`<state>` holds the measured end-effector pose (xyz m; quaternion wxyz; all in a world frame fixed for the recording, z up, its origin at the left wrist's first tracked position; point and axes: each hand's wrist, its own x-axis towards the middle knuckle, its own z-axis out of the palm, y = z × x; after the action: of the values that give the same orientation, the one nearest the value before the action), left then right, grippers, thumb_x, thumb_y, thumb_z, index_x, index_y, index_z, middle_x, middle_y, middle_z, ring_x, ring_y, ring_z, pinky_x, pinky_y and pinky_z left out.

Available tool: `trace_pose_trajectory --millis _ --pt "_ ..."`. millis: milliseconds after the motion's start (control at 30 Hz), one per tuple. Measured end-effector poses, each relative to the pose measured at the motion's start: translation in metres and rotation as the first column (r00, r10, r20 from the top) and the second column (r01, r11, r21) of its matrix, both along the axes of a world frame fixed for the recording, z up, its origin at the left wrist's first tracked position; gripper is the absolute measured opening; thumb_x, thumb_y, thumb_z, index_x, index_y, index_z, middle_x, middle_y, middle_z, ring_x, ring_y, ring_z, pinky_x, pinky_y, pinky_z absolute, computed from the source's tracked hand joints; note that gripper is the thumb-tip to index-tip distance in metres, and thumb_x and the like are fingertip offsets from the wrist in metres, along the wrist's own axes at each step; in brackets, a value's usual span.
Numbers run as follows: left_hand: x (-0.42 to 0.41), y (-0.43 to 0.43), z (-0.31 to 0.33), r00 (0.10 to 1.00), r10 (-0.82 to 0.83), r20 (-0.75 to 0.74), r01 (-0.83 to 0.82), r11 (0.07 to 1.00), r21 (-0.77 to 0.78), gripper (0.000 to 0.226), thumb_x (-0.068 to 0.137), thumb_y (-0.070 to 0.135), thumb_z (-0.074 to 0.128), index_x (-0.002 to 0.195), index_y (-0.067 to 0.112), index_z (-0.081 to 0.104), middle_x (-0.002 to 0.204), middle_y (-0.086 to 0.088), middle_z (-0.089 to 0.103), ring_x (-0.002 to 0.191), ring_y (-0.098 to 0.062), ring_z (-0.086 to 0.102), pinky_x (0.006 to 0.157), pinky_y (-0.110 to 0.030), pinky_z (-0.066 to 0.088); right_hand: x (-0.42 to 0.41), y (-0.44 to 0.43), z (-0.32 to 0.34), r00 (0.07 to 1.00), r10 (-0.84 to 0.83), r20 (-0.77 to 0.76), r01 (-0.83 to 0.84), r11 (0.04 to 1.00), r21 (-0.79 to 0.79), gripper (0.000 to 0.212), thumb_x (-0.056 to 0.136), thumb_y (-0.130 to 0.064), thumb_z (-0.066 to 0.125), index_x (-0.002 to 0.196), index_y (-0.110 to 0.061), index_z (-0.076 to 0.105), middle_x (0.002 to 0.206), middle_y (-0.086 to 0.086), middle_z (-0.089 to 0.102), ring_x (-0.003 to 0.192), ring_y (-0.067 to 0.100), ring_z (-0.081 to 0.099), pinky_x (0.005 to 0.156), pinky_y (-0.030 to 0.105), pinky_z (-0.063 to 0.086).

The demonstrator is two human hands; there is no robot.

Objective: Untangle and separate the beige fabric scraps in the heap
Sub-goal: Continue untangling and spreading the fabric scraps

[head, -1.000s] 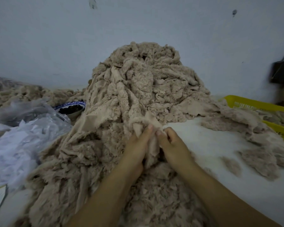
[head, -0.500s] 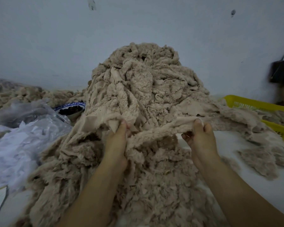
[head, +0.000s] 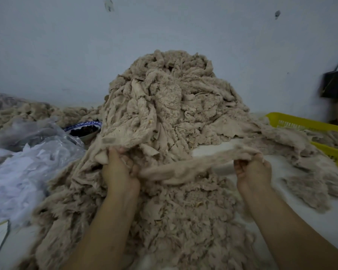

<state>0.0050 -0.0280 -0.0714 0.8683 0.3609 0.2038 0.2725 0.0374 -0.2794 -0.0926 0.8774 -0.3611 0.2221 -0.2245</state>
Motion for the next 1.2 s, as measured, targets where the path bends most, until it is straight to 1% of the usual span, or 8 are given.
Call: trace_pose_trajectory --millis 167,333,433,533,733,867,1000,1200 --pt "-0.004 -0.007 0.0 0.974 -0.165 -0.154 0.214 0.894 0.394 0.027 0.098 0.041 0.056 0.081 0.02 0.059 0.059 0.005 0.051 0.047 -0.008 0.046 0.04 -0.019 0.038 0.0 0.002 0.004 0.972 0.183 0.147 -0.186 0.983 0.006 0.011 0.106 -0.017 0.042 0.114 -0.01 0.045 0.089 0.012 0.066 0.065 0.014 0.066 0.051 0.02 0.054" --pt "-0.012 -0.03 -0.005 0.874 0.02 -0.486 0.486 -0.014 0.874 0.068 0.087 0.076 0.035 0.107 0.02 0.067 0.121 0.007 0.061 0.116 -0.02 0.055 0.092 -0.03 0.045 -0.012 0.024 0.015 0.858 0.472 0.203 -0.451 0.881 -0.144 0.011 0.103 -0.021 0.05 0.101 -0.012 0.057 0.071 0.002 0.07 0.059 0.009 0.066 0.049 0.02 0.052" --pt "-0.018 -0.024 0.002 0.958 0.275 -0.086 0.151 -0.224 0.963 0.072 0.094 0.065 0.021 0.088 0.014 0.072 0.106 -0.002 0.064 0.102 -0.026 0.055 0.093 -0.045 0.041 -0.019 0.025 0.021 0.796 0.565 0.217 -0.541 0.825 -0.164 0.014 0.099 -0.01 0.044 0.087 -0.014 0.051 0.064 -0.001 0.053 0.049 0.006 0.048 0.041 0.019 0.039" --pt "-0.02 -0.032 0.006 0.966 0.066 0.249 -0.242 -0.1 0.965 0.041 0.094 0.046 0.043 0.087 0.012 0.065 0.095 0.005 0.051 0.087 -0.018 0.053 0.078 -0.034 0.046 -0.029 0.034 0.028 0.695 0.684 0.222 -0.658 0.729 -0.188 0.018 0.096 -0.01 0.038 0.089 -0.013 0.055 0.068 0.001 0.054 0.046 0.008 0.038 0.035 0.019 0.029" --pt "-0.028 -0.058 -0.009 0.811 -0.511 -0.285 0.362 0.055 0.931 0.018 0.089 0.024 0.069 0.08 0.039 0.066 0.076 0.006 0.066 0.064 -0.008 0.058 0.063 -0.028 0.051 -0.041 0.049 0.02 0.826 0.563 -0.011 -0.312 0.441 -0.842 0.027 0.101 -0.038 0.052 0.078 -0.045 0.066 0.072 -0.01 0.066 0.063 0.007 0.061 0.056 0.023 0.051" --pt "-0.027 -0.057 -0.002 0.815 -0.559 -0.152 0.529 0.612 0.588 0.018 0.082 0.03 0.068 0.078 0.016 0.076 0.071 -0.004 0.073 0.055 -0.011 0.063 0.045 -0.022 0.046 -0.042 0.051 0.009 0.767 0.635 -0.093 -0.315 0.246 -0.917 0.03 0.079 -0.078 0.05 0.096 -0.055 0.058 0.091 -0.018 0.064 0.078 -0.004 0.062 0.063 0.015 0.049" --pt "-0.021 -0.045 0.008 0.772 -0.62 0.141 0.611 0.785 0.103 0.031 0.087 0.035 0.059 0.098 0.014 0.08 0.101 -0.008 0.077 0.084 -0.017 0.074 0.064 -0.027 0.06 -0.034 0.052 -0.009 0.841 0.491 -0.225 -0.155 -0.179 -0.972 0.019 0.093 -0.038 0.056 0.098 -0.02 0.056 0.092 -0.007 0.049 0.085 0.012 0.049 0.069 0.022 0.039" --pt "-0.009 -0.007 0.003 0.874 -0.401 0.273 0.46 0.865 -0.203 0.034 0.103 0.038 0.047 0.12 0.017 0.068 0.123 -0.005 0.07 0.117 -0.021 0.062 0.099 -0.034 0.048 -0.025 0.033 -0.001 0.932 0.348 -0.103 -0.226 0.334 -0.915 0.017 0.097 -0.022 0.049 0.081 -0.026 0.053 0.056 -0.015 0.05 0.048 0.008 0.039 0.041 0.013 0.03"
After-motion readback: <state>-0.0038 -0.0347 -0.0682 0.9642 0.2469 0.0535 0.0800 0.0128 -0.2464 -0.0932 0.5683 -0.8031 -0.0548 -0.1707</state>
